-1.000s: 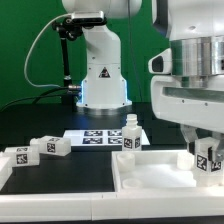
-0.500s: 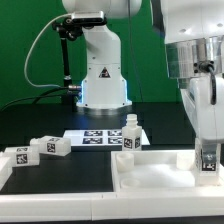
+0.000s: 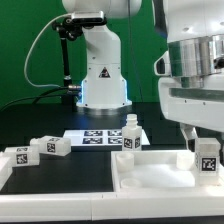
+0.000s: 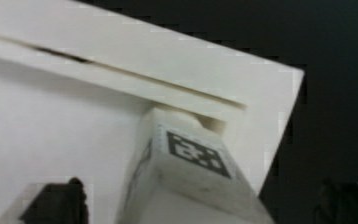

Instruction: Assemble one leg

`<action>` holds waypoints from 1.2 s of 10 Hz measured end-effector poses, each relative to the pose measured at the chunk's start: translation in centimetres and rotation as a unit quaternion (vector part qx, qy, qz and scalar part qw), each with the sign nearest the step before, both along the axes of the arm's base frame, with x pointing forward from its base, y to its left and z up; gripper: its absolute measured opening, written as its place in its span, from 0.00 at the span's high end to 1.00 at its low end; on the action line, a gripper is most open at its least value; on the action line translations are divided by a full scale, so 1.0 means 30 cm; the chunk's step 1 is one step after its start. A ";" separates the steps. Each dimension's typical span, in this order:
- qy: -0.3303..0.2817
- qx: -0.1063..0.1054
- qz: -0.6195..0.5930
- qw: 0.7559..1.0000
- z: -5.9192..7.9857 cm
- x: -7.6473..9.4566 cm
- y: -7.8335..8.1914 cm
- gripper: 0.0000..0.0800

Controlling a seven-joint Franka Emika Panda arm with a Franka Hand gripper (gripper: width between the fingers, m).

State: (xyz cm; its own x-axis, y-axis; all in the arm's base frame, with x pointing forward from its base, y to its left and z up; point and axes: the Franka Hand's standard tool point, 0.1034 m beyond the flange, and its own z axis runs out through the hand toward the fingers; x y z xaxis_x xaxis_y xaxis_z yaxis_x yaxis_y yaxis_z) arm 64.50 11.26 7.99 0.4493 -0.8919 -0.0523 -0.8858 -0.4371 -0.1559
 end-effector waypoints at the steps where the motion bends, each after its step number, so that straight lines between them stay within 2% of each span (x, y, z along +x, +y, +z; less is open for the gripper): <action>1: -0.014 -0.007 0.067 0.998 0.027 -0.002 -0.006 0.19; 4: -0.024 -0.022 0.150 0.988 0.021 -0.016 -0.012 0.19; 5: -0.029 -0.039 0.219 0.974 0.015 -0.017 -0.012 0.19; 6: -0.039 -0.073 0.330 0.940 -0.007 -0.012 -0.014 0.19; 7: -0.048 -0.095 0.414 0.904 -0.030 -0.005 -0.022 0.19; 9: -0.048 -0.093 0.401 0.910 -0.023 -0.004 -0.023 0.19; 10: -0.048 -0.093 0.401 0.910 -0.026 -0.005 -0.024 0.30; 11: -0.048 -0.093 0.401 0.910 -0.026 -0.005 -0.024 0.50; 12: -0.045 -0.087 0.363 0.927 -0.027 -0.005 -0.022 0.50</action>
Offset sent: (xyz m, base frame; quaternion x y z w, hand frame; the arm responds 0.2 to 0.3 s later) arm 0.0000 0.0000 0.0000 0.0000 0.0000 -0.1938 0.9810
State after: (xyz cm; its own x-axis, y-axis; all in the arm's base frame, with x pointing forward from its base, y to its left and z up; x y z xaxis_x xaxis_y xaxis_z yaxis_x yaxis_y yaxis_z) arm 64.34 10.59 7.20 0.9297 -0.3439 0.1318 -0.3350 -0.9383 -0.0857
